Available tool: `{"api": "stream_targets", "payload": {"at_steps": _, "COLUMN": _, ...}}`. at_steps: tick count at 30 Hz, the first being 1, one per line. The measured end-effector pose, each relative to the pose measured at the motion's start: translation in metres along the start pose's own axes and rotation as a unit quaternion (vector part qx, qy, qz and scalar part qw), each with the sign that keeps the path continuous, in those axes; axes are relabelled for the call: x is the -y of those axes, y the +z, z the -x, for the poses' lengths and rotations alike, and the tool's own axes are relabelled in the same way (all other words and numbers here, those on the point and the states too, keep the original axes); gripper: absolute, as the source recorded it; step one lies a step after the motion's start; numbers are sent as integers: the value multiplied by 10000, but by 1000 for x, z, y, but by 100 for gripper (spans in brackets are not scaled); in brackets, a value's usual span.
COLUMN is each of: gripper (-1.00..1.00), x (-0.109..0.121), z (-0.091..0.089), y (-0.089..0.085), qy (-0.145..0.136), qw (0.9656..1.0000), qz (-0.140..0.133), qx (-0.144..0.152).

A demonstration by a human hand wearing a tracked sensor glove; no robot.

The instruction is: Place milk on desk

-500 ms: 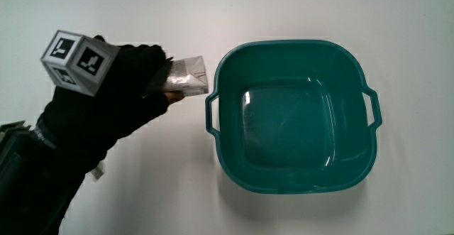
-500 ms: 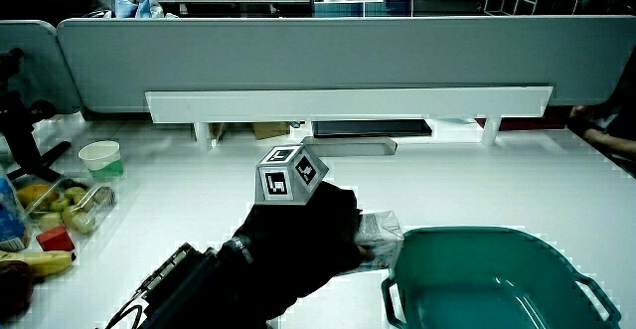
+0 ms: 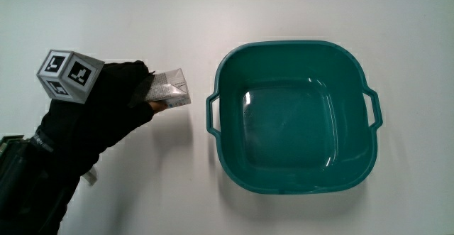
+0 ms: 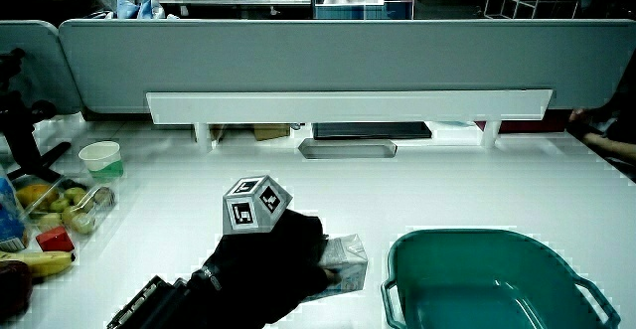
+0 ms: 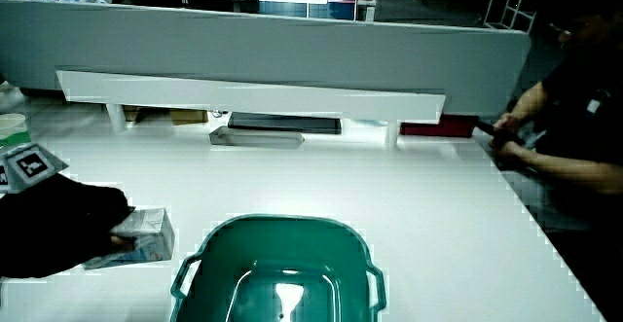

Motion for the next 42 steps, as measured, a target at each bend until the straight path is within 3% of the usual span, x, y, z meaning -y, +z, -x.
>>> {"api": "stream_targets", "payload": {"at_steps": 5, "gripper": 0, "x": -4, "z": 15, "y": -12, "qy": 141, "qw": 9998, "qz": 68, "qx": 116}}
{"api": "stream_targets", "payload": {"at_steps": 6, "gripper": 0, "x": -7, "z": 25, "y": -18, "qy": 138, "qw": 9994, "qz": 229, "qx": 206}}
{"api": "stream_targets", "payload": {"at_steps": 8, "gripper": 0, "x": -9, "z": 29, "y": -20, "qy": 135, "qw": 9992, "qz": 261, "qx": 284}}
{"api": "stream_targets", "payload": {"at_steps": 21, "gripper": 0, "x": -17, "z": 49, "y": -37, "qy": 196, "qw": 9968, "qz": 567, "qx": 527}}
{"api": "stream_targets", "payload": {"at_steps": 23, "gripper": 0, "x": -18, "z": 48, "y": -39, "qy": 301, "qw": 9971, "qz": 547, "qx": 446}}
{"api": "stream_targets", "payload": {"at_steps": 24, "gripper": 0, "x": -22, "z": 58, "y": -47, "qy": 134, "qw": 9968, "qz": 497, "qx": 605}}
{"api": "stream_targets", "payload": {"at_steps": 25, "gripper": 0, "x": -19, "z": 58, "y": -45, "qy": 259, "qw": 9958, "qz": 634, "qx": 604}}
{"api": "stream_targets", "payload": {"at_steps": 26, "gripper": 0, "x": -18, "z": 52, "y": -42, "qy": 240, "qw": 9971, "qz": 486, "qx": 534}}
{"api": "stream_targets", "payload": {"at_steps": 29, "gripper": 0, "x": -19, "z": 50, "y": -40, "qy": 324, "qw": 9967, "qz": 592, "qx": 448}}
{"api": "stream_targets", "payload": {"at_steps": 33, "gripper": 0, "x": -18, "z": 52, "y": -41, "qy": 365, "qw": 9961, "qz": 604, "qx": 529}}
{"api": "stream_targets", "payload": {"at_steps": 35, "gripper": 0, "x": -20, "z": 59, "y": -47, "qy": 363, "qw": 9936, "qz": 820, "qx": 691}}
{"api": "stream_targets", "payload": {"at_steps": 37, "gripper": -14, "x": -17, "z": 52, "y": -44, "qy": 552, "qw": 9940, "qz": 809, "qx": 497}}
{"api": "stream_targets", "payload": {"at_steps": 38, "gripper": -21, "x": -19, "z": 64, "y": -52, "qy": 433, "qw": 9912, "qz": 987, "qx": 768}}
{"api": "stream_targets", "payload": {"at_steps": 39, "gripper": -29, "x": -14, "z": 57, "y": -47, "qy": 638, "qw": 9919, "qz": 822, "qx": 732}}
{"api": "stream_targets", "payload": {"at_steps": 40, "gripper": -36, "x": -13, "z": 60, "y": -49, "qy": 557, "qw": 9909, "qz": 764, "qx": 959}}
{"api": "stream_targets", "payload": {"at_steps": 41, "gripper": -43, "x": -10, "z": 62, "y": -49, "qy": 759, "qw": 9876, "qz": 830, "qx": 1094}}
{"api": "stream_targets", "payload": {"at_steps": 42, "gripper": -50, "x": -5, "z": 56, "y": -42, "qy": 977, "qw": 9866, "qz": 915, "qx": 933}}
